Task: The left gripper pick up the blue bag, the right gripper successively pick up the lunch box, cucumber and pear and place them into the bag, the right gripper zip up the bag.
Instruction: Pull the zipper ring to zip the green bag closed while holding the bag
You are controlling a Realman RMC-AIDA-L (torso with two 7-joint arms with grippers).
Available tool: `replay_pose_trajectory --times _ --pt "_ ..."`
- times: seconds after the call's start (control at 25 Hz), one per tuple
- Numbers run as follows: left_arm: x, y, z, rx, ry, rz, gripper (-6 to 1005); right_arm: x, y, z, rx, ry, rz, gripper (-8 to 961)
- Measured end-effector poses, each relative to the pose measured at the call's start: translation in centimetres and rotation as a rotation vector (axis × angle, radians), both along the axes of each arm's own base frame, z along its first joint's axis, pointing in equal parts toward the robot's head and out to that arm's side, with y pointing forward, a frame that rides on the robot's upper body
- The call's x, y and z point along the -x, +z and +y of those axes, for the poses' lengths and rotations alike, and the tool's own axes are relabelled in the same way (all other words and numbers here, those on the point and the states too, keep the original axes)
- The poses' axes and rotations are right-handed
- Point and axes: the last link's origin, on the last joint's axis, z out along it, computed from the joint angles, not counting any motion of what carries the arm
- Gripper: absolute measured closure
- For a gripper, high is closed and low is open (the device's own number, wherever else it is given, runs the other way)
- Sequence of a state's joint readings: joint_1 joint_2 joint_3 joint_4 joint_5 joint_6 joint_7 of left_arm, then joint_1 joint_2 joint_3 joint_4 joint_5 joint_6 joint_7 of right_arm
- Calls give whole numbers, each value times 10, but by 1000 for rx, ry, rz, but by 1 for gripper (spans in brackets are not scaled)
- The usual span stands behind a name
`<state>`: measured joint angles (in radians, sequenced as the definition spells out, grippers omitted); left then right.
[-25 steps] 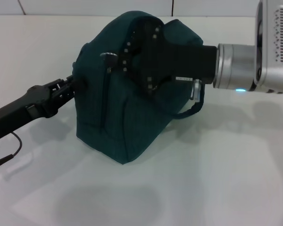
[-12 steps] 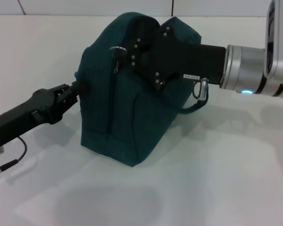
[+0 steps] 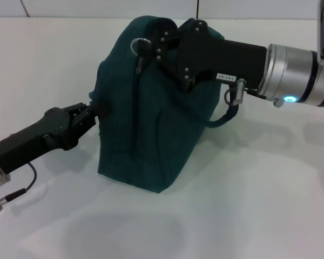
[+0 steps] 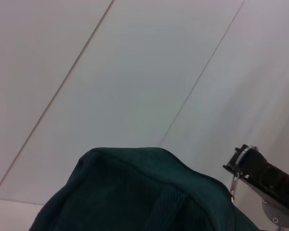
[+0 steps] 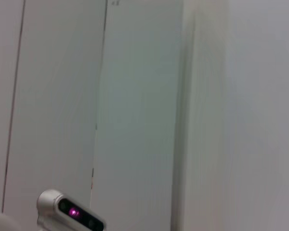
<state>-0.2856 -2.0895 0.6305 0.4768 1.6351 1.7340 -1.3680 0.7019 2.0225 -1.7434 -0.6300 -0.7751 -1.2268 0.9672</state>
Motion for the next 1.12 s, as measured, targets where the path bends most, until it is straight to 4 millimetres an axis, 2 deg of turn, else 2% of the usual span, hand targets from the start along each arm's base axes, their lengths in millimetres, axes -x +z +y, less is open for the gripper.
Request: replay_pose_trajectory --times 0.6,1.12 --pt "-5 5 -10 10 -62 -38 951 -13 6 7 13 -95 20 928" --pt "-7 0 -12 45 -76 -30 952 -5 9 13 1 -90 30 926"
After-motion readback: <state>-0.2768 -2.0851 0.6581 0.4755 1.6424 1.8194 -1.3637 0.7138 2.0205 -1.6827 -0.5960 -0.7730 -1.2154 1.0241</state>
